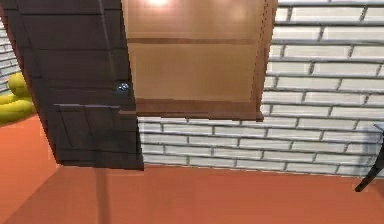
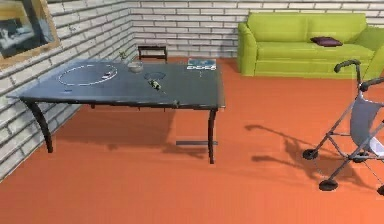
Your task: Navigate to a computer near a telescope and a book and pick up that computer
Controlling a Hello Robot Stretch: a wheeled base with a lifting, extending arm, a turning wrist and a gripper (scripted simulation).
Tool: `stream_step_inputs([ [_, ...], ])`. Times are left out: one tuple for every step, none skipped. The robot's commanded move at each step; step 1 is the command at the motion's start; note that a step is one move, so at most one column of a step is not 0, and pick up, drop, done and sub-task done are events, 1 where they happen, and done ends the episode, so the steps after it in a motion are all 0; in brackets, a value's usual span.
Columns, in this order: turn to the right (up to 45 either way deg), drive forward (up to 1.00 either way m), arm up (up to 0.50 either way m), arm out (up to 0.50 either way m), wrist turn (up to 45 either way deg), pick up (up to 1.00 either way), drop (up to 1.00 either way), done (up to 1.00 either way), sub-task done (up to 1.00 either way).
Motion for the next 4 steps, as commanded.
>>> stream_step_inputs([
  [-39.0,0.0,0.0,0.0,0.0,0.0,0.0,0.0,0.0],
  [0.0,0.7,0.0,0.0,0.0,0.0,0.0,0.0,0.0],
  [-42.0,0.0,0.0,0.0,0.0,0.0,0.0,0.0,0.0],
  [0.0,0.5,0.0,0.0,0.0,0.0,0.0,0.0,0.0],
])
